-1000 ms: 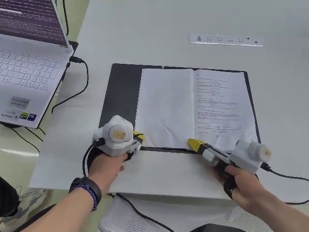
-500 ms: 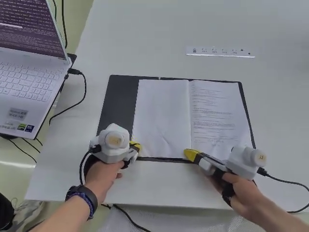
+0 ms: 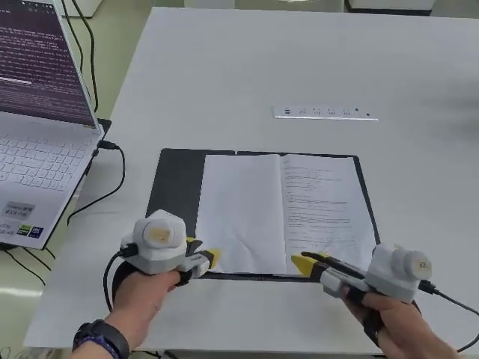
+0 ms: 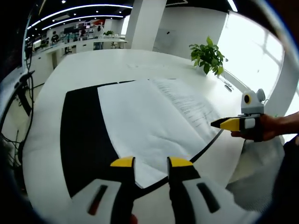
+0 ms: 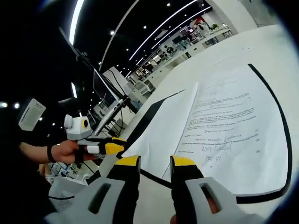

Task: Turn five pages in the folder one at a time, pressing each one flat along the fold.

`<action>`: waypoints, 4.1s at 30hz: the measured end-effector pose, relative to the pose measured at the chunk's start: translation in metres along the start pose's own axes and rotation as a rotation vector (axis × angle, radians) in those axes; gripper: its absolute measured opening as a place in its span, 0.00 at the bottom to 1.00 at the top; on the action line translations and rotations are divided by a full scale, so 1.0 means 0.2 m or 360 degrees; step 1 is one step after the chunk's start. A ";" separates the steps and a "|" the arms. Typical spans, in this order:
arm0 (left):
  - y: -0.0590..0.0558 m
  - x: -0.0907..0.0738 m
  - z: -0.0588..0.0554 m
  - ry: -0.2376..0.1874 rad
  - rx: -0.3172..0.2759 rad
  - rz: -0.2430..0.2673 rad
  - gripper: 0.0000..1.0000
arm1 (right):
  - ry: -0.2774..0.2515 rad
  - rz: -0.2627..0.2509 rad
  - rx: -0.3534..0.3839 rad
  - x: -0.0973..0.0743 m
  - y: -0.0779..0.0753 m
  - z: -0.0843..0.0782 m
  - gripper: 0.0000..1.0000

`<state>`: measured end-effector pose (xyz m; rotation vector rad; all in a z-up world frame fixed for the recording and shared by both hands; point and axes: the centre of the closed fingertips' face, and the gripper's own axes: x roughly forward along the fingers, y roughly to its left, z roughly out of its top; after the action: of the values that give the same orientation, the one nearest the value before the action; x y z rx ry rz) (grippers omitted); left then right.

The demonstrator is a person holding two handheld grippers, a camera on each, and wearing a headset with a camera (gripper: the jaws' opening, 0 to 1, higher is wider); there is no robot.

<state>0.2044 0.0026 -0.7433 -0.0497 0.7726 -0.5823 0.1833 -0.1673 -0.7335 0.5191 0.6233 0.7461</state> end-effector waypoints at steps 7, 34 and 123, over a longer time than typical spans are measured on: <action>0.00 -0.10 0.07 -0.0070 0.0025 0.0016 0.31 | -0.0064 -0.0066 -0.0095 -0.14 -0.03 0.12 0.27; -0.01 -0.42 0.34 -0.0286 0.0225 0.0101 0.59 | -0.0150 -0.0315 -0.0410 -0.57 -0.12 0.38 0.58; -1.08 0.51 0.37 0.0043 0.0536 -0.0600 0.66 | -0.0105 -0.0417 -0.0244 -0.81 -0.25 0.19 0.67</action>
<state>0.2090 -0.2431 -0.7012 0.1261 0.6862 -1.0675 0.1389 -0.3277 -0.6855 0.3118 0.5550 0.5214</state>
